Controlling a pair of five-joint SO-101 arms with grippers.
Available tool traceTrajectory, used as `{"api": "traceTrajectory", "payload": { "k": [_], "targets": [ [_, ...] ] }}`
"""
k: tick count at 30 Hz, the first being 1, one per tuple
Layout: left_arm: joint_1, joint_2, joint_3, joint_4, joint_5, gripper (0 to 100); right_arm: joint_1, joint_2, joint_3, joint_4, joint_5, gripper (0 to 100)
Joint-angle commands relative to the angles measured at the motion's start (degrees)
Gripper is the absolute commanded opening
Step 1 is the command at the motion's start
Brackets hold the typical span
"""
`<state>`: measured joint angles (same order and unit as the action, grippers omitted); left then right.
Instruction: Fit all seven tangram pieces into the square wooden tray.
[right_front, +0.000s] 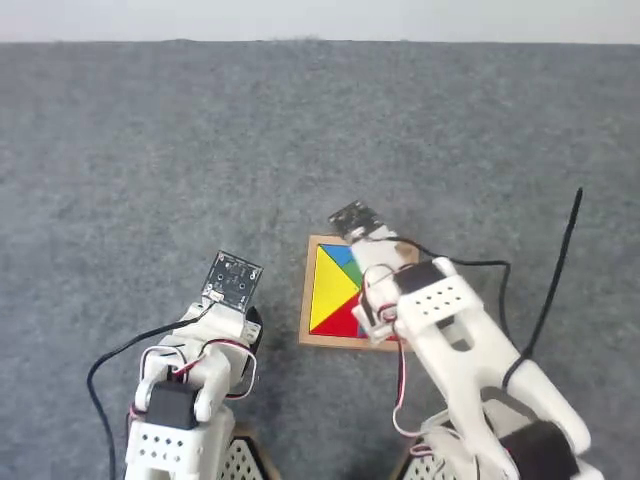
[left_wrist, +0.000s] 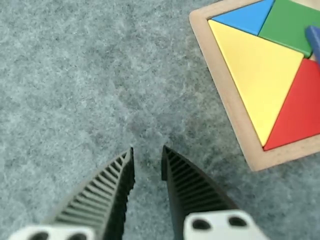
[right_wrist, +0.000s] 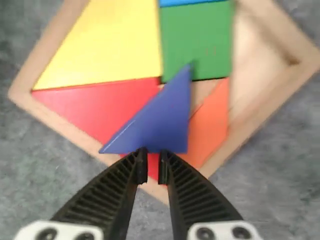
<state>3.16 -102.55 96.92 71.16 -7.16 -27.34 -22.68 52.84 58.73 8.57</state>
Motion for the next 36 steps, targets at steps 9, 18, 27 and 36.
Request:
{"api": "traceTrajectory", "payload": {
  "k": [9, 18, 27, 36],
  "targets": [
    [0.1, -0.1, -0.4, 0.3, 0.4, 9, 8.4, 0.3, -8.2, -1.4, 6.0, 5.8],
    [0.1, -0.1, -0.4, 0.3, 0.4, 9, -3.3, -7.1, -4.7, 3.8, 2.2, 5.8],
    [0.1, -0.1, -0.4, 0.3, 0.4, 9, -1.0, -4.0, 0.8, -1.8, 0.5, 5.8],
    [0.1, -0.1, -0.4, 0.3, 0.4, 9, 6.8, 5.9, -3.2, -7.0, 3.3, 5.8]
  ]
}}
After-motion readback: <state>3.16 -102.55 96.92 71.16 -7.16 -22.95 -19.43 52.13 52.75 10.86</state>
